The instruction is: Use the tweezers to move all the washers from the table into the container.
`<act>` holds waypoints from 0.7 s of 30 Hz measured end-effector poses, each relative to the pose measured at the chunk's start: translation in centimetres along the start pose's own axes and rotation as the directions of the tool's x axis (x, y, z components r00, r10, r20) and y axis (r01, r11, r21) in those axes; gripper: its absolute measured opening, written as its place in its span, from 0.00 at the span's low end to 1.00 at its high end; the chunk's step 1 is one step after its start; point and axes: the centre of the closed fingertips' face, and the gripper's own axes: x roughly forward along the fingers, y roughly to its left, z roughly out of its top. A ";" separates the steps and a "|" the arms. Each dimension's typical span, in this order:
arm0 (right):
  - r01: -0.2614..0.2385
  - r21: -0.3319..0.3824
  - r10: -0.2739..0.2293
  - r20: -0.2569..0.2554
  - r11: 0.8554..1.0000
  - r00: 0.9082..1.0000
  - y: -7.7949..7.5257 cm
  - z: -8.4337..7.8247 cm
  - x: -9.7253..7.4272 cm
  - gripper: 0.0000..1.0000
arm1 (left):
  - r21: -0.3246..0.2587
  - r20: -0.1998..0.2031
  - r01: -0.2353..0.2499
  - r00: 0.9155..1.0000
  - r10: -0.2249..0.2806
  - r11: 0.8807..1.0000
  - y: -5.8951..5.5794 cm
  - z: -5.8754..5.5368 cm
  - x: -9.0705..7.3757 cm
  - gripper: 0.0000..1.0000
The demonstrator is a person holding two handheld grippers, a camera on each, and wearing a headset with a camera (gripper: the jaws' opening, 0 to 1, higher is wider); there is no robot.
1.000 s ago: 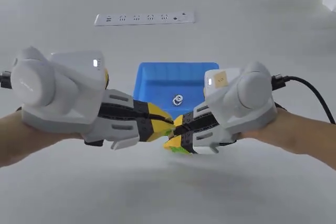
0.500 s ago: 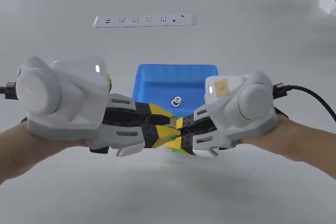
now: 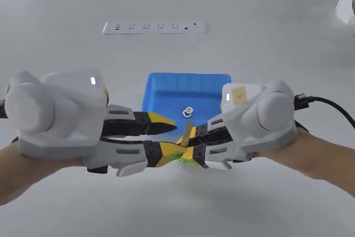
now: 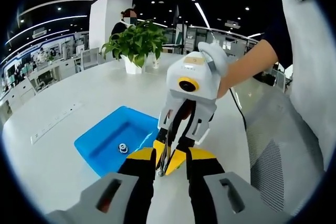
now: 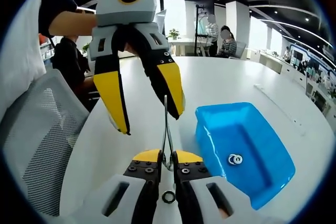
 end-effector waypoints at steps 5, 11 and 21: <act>0.013 -0.009 -0.013 0.011 1.000 1.000 0.0 0.9 -0.7 0.09 | -0.013 0.016 -0.033 0.999 0.033 0.999 0.2 0.1 -1.0 0.29; 0.025 -0.025 -0.025 -0.008 0.999 1.000 0.2 1.3 -1.7 0.09 | -0.037 0.032 -0.076 0.996 0.077 0.996 0.1 -0.2 -2.3 0.35; 0.053 -0.060 -0.054 -0.008 0.997 0.999 -0.2 3.3 -3.9 0.09 | -0.067 0.052 -0.131 0.990 0.135 0.989 -0.4 -1.3 -4.8 0.47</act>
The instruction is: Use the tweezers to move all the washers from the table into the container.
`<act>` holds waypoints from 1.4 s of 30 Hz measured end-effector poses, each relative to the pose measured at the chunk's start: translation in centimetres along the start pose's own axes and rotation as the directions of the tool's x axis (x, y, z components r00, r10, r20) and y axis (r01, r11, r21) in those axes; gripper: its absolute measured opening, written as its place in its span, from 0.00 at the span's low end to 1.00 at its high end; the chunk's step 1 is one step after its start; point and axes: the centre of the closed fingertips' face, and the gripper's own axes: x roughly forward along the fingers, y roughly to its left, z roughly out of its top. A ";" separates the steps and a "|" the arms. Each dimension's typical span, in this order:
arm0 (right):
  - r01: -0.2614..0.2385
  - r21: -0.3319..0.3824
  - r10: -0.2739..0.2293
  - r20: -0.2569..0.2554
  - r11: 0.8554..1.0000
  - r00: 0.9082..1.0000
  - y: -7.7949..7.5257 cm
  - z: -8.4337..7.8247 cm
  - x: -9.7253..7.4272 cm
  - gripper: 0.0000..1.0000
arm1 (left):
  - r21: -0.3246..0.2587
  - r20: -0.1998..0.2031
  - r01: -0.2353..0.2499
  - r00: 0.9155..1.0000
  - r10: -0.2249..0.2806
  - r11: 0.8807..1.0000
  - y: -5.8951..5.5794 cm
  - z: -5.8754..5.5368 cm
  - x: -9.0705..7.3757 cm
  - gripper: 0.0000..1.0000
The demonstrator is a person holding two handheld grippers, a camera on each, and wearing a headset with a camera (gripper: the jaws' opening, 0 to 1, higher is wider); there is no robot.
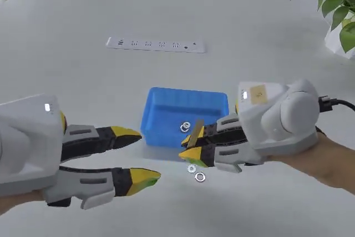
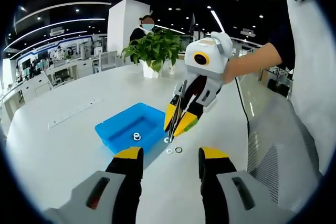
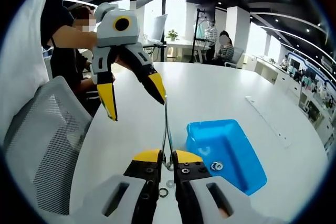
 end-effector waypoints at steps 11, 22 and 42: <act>0.063 -0.053 -0.063 0.003 0.997 0.998 -3.2 2.5 -1.9 0.09 | -0.039 -0.007 -0.015 1.000 0.015 0.999 -0.1 -1.8 -1.6 0.63; 0.111 -0.052 -0.113 -0.028 0.992 0.993 -7.9 1.3 -0.3 0.09 | -0.040 -0.042 -0.035 0.999 0.033 0.999 0.1 -3.1 -2.2 0.70; 0.069 -0.035 -0.073 -0.132 0.997 0.989 -8.4 -3.3 4.6 0.10 | -0.036 -0.088 -0.121 0.989 0.118 0.992 1.2 -3.9 -3.9 0.81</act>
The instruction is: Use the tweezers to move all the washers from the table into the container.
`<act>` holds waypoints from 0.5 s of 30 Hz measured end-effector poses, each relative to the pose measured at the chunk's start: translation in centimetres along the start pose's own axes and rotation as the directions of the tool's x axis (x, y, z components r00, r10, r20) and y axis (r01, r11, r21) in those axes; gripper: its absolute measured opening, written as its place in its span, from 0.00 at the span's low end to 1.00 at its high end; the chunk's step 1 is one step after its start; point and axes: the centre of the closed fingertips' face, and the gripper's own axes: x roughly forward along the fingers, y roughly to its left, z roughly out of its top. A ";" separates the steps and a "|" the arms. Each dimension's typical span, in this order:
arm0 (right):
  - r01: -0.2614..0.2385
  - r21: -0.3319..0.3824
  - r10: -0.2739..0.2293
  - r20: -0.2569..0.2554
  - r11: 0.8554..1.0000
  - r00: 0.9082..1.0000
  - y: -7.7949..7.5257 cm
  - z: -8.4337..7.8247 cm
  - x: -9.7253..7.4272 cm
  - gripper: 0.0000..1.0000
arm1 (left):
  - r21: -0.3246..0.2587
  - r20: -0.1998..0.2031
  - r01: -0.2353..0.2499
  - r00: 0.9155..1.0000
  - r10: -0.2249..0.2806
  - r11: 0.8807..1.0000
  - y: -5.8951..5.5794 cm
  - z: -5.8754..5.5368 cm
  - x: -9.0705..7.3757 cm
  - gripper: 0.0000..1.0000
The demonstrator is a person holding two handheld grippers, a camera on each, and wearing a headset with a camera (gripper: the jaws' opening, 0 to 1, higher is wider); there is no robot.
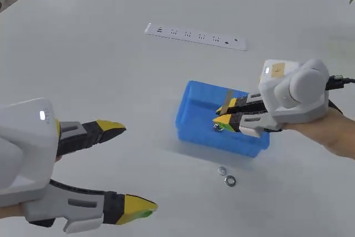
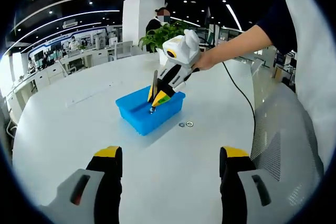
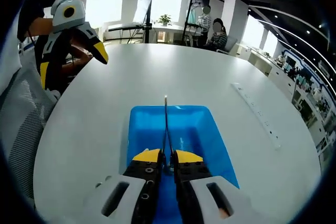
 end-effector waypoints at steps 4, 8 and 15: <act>0.003 -0.011 -0.003 0.001 1.000 1.000 0.1 0.2 -0.1 0.10 | -0.002 -0.008 0.006 1.000 -0.006 1.000 -0.2 -0.3 0.0 0.81; 0.000 0.000 0.000 0.007 1.000 1.000 0.2 0.4 -0.2 0.11 | -0.004 0.002 0.006 1.000 -0.006 1.000 -0.3 0.0 0.0 0.81; 0.007 -0.017 -0.007 0.001 1.000 1.000 0.3 0.7 -0.7 0.09 | 0.006 0.008 0.002 1.000 -0.002 1.000 0.1 0.3 0.2 0.80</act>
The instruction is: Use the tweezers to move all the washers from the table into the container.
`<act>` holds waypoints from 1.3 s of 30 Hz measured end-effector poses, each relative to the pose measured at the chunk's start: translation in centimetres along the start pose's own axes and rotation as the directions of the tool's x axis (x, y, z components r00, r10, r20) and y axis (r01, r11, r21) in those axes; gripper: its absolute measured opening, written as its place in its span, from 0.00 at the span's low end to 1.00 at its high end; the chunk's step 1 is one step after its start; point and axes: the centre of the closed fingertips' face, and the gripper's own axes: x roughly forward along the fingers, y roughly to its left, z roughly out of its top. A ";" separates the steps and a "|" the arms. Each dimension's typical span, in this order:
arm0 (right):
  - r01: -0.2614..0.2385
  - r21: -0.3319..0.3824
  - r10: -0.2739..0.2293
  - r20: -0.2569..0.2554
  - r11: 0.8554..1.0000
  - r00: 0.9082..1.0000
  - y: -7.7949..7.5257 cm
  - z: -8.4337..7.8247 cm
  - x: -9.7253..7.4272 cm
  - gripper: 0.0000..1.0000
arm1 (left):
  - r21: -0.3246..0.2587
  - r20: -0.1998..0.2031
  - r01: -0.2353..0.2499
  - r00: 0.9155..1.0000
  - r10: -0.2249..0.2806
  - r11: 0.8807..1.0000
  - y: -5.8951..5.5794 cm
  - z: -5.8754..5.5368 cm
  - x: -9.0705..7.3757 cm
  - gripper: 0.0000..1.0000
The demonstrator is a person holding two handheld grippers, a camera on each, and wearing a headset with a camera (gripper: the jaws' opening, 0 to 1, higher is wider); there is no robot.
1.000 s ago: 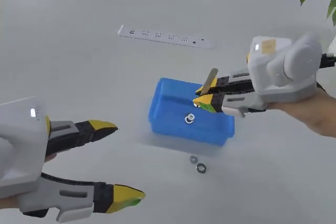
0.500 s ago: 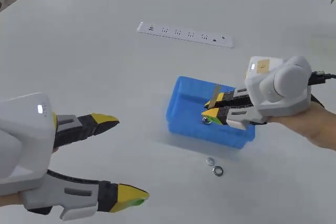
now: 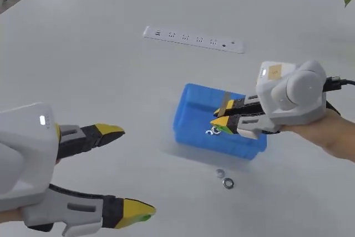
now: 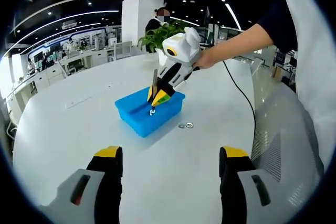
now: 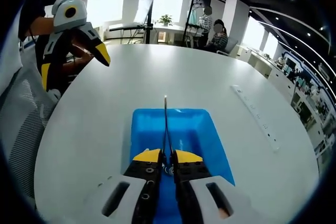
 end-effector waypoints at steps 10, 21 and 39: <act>0.013 -0.007 -0.013 0.012 1.000 1.000 -0.2 0.8 -1.1 0.08 | 0.045 0.033 -0.048 0.998 0.046 0.998 2.7 2.5 1.9 0.80; -0.003 -0.044 0.005 0.028 0.999 1.000 0.9 2.0 -1.9 0.08 | 0.135 0.097 0.058 0.993 -0.072 0.989 3.4 8.3 7.0 0.68; -0.034 -0.082 0.036 0.018 0.996 0.999 1.9 2.3 -2.2 0.08 | 0.281 0.060 0.239 0.962 -0.266 0.930 1.2 11.8 10.1 0.21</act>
